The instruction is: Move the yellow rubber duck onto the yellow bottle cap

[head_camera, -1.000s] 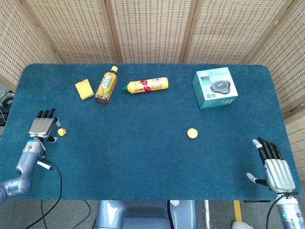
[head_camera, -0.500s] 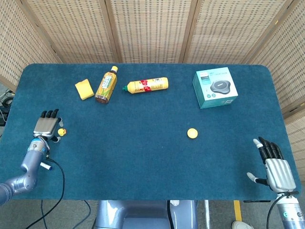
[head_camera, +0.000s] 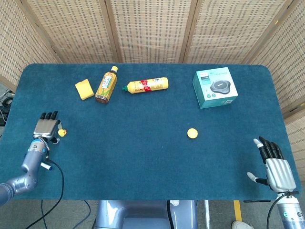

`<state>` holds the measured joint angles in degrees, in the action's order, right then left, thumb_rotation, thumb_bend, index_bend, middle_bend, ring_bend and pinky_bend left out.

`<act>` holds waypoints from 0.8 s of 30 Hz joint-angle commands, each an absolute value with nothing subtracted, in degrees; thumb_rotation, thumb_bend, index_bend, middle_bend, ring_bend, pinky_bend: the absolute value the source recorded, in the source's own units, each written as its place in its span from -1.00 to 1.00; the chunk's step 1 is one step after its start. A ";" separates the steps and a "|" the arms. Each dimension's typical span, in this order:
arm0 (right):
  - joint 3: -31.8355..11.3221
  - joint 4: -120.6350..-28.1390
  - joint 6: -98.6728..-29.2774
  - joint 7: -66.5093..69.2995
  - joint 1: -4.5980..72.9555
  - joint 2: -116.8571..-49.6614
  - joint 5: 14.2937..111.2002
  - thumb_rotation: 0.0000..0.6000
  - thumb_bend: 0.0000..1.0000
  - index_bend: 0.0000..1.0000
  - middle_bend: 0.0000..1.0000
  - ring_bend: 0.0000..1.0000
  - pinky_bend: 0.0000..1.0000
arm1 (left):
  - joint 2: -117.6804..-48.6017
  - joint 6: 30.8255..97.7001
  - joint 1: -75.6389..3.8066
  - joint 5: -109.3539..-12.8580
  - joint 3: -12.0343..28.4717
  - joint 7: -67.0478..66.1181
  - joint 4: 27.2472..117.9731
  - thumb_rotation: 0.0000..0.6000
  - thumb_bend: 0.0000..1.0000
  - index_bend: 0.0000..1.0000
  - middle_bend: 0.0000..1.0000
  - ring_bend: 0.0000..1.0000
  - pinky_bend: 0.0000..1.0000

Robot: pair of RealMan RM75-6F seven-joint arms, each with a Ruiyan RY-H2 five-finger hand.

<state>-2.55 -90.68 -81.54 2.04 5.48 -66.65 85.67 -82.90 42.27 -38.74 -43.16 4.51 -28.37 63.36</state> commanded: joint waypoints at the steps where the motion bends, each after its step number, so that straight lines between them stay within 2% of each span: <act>1: -2.55 -90.71 -81.52 2.08 5.48 -66.61 85.66 1.00 -1.00 -0.93 -1.00 -1.00 -1.00 | -83.12 42.29 -38.79 -43.11 4.36 -28.50 63.22 1.00 -0.51 -0.14 -1.00 -1.00 -1.00; 24: -2.59 -90.60 -81.46 2.83 5.52 -66.46 85.59 1.00 -1.00 -0.93 -1.00 -1.00 -1.00 | -83.90 43.97 -39.19 -43.94 4.27 -29.31 64.44 1.00 -0.52 -0.12 -1.00 -1.00 -1.00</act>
<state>-2.59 -90.60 -81.45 2.82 5.52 -66.47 85.59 -83.91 43.99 -39.19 -43.95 4.28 -29.29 64.42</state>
